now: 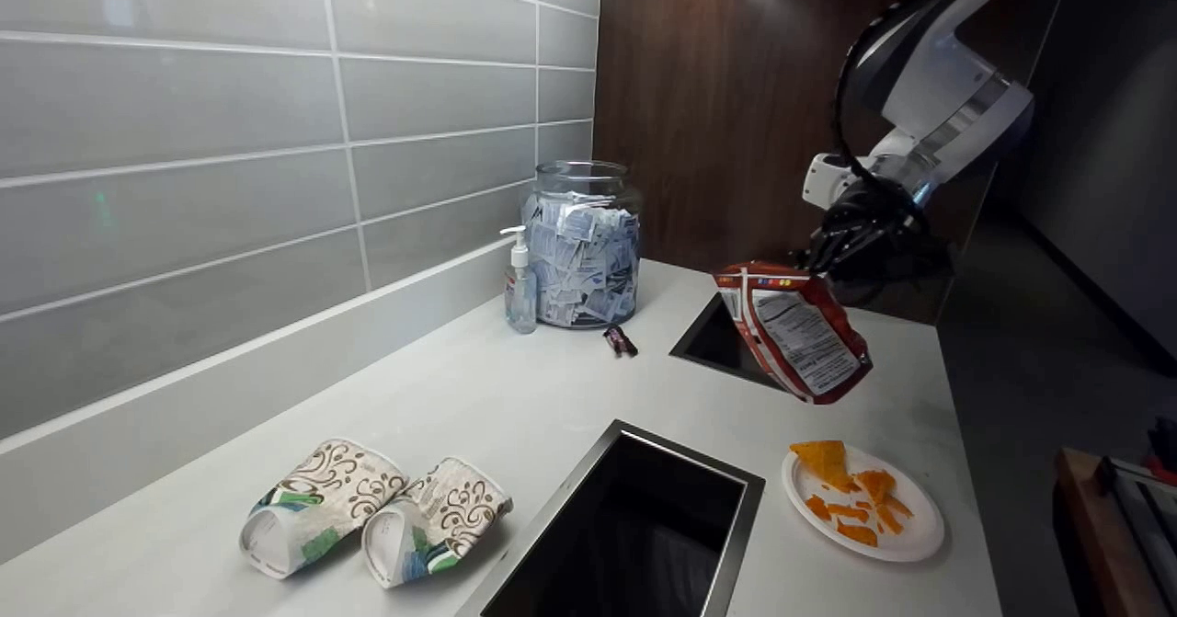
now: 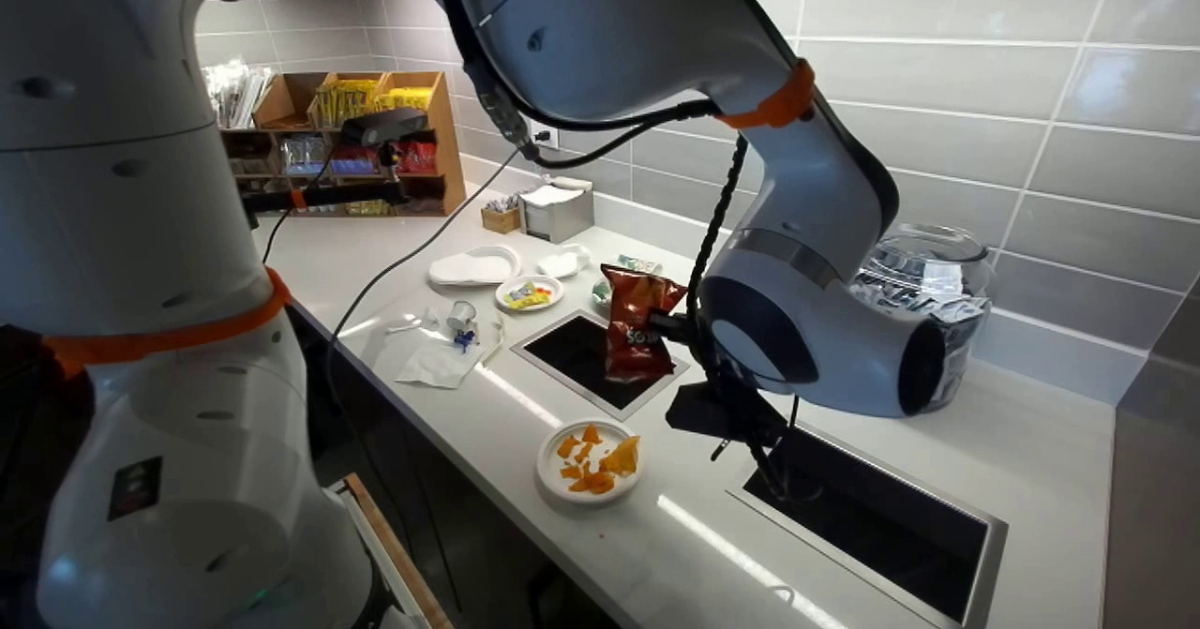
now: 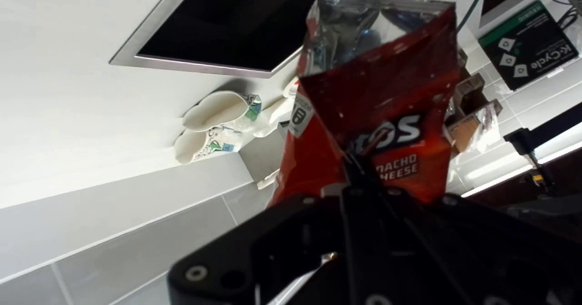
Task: Pour the contents in the orange packet onto the white plate then throw the packet in the trash chute on the left.
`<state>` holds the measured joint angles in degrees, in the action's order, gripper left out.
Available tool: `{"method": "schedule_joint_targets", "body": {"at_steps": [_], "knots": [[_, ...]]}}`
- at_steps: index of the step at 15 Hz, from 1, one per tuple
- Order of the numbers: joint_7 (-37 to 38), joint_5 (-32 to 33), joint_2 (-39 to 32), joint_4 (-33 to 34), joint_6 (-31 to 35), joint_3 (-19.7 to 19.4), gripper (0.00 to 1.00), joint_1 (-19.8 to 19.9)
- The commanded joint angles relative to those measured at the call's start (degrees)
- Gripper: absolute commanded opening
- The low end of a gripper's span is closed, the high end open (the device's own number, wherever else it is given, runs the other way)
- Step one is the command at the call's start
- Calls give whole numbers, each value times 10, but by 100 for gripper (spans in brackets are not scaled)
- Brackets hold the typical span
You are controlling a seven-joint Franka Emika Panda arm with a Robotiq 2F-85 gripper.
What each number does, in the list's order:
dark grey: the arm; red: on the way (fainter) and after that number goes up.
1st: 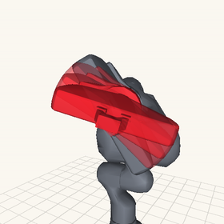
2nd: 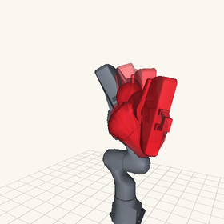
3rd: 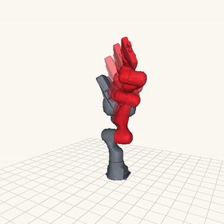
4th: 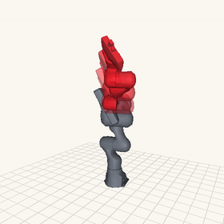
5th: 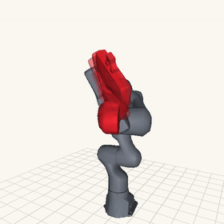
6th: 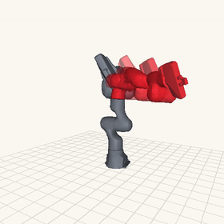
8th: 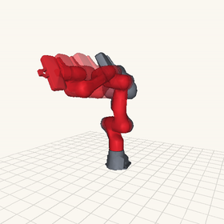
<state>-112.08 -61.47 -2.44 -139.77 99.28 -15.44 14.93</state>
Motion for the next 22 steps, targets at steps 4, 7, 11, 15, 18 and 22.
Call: {"method": "schedule_joint_targets", "body": {"at_steps": [4, 7, 11, 15, 18, 22], "knots": [[130, 26, 77, -28, 176, 49, 0, -41], [200, 49, 94, -32, 264, 77, 0, -61], [312, 117, 112, -45, 355, 113, 0, -87], [417, 199, 121, -49, 374, 132, 0, -109], [470, 246, 125, -47, 359, 138, 0, -124], [499, 272, 115, -37, 343, 145, 0, -150]]}}
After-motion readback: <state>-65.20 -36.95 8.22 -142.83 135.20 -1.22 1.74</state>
